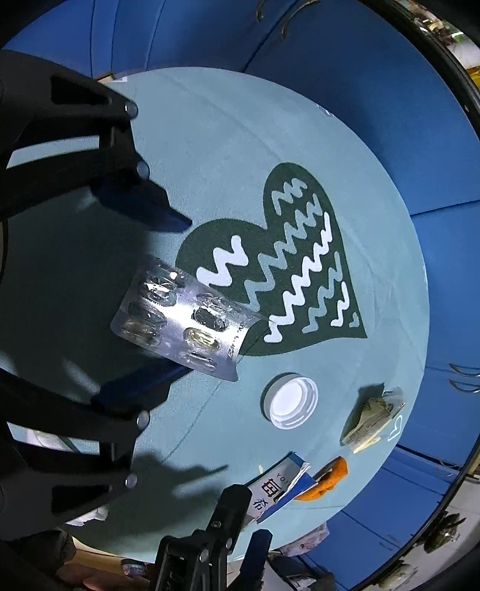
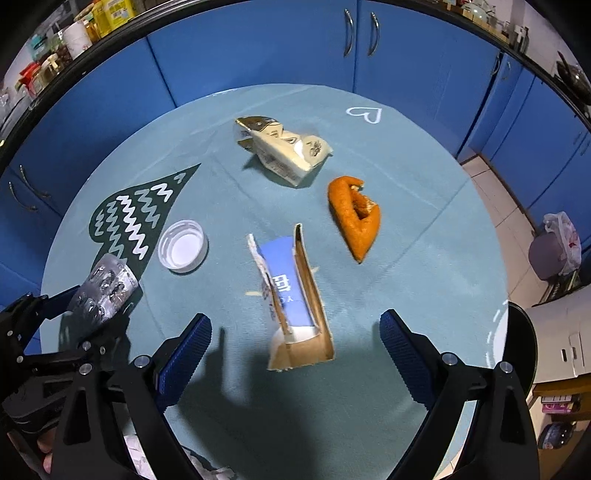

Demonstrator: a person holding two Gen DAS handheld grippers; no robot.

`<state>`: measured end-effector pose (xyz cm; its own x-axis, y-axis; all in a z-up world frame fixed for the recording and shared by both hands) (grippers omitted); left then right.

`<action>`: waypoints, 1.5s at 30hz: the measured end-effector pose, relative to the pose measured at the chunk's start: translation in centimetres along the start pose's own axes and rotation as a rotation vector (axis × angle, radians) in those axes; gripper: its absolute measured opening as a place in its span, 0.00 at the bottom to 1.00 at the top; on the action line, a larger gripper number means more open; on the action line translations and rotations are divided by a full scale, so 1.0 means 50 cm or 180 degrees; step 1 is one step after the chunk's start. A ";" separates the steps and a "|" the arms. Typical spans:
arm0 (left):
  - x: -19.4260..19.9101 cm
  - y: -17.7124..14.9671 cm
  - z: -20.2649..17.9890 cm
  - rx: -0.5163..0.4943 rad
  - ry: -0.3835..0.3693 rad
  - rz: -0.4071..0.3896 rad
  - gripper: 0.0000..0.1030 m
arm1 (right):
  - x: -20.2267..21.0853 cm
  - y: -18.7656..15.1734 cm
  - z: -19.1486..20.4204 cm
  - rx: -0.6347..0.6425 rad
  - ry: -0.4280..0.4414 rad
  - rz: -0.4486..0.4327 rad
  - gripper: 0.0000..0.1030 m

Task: Collect trash
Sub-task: 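Grasp the clear blister pack with the left tool while the right tool grasps the blue-and-white carton, then carry the blue-and-white carton over the black bin and open the right tool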

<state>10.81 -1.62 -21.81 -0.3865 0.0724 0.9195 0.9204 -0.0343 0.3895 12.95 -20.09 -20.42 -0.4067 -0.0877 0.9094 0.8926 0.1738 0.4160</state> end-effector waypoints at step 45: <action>0.115 0.106 -0.262 -0.0414 -0.0121 -0.0475 0.28 | 0.171 -0.039 -0.231 -0.0582 -0.0243 -0.0593 0.33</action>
<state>12.68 -14.42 -13.75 -0.5131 0.1237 0.8494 0.8367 -0.1486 0.5271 9.99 -32.48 -13.55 -0.5745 -0.0261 0.8181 0.8185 -0.0191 0.5742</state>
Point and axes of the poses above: each gripper's, at about its wrist camera, not at the fingertips, and x roughly against the way its jaws point, z to its left, y to its top, the point moved 7 cm from there along -x, roughly the way its jaws point, and after that the axes turned 8 degrees about x, right-handed, at the moved point
